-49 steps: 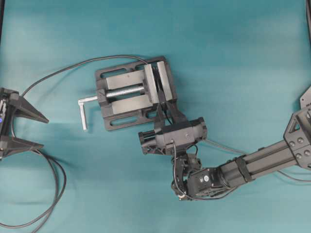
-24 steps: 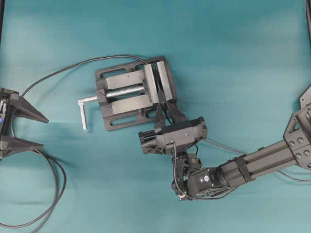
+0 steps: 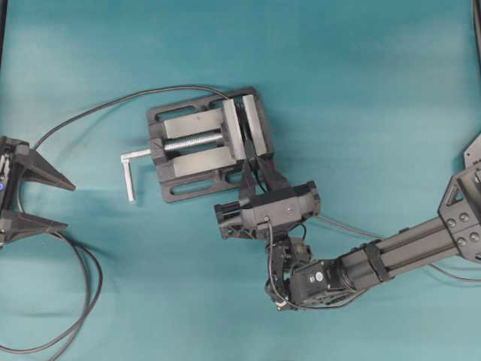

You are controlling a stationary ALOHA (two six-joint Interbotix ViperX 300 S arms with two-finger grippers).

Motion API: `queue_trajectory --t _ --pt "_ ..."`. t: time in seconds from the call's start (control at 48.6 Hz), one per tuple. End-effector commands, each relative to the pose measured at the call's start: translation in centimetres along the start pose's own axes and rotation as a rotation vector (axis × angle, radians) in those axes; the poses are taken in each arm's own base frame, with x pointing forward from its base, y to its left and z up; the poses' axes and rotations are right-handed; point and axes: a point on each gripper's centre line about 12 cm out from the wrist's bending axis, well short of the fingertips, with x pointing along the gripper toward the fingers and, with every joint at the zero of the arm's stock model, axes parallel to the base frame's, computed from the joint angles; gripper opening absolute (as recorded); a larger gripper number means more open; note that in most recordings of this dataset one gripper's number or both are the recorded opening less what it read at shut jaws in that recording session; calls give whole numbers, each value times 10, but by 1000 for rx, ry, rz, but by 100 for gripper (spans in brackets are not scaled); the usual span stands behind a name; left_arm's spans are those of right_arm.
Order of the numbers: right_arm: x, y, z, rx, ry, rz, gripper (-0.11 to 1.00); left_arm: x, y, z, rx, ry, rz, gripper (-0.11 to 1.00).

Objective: Insert the USB cable into the fixed female connector.
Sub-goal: 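Press the plug further in until fully seated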

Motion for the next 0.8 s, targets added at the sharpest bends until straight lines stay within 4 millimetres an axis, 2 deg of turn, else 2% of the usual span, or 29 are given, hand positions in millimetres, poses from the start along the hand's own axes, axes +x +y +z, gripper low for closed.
queue_trajectory --t 0.0,0.658,0.782 --pt "73 -8 30 74 -10 -168 21 0 -2 6 -2 -10 -3 99" --pt "73 -7 29 76 0 -160 21 1 -2 5 -2 -7 -2 99" --pt "73 -7 29 76 3 -163 27 1 -2 5 -2 -7 -2 99"
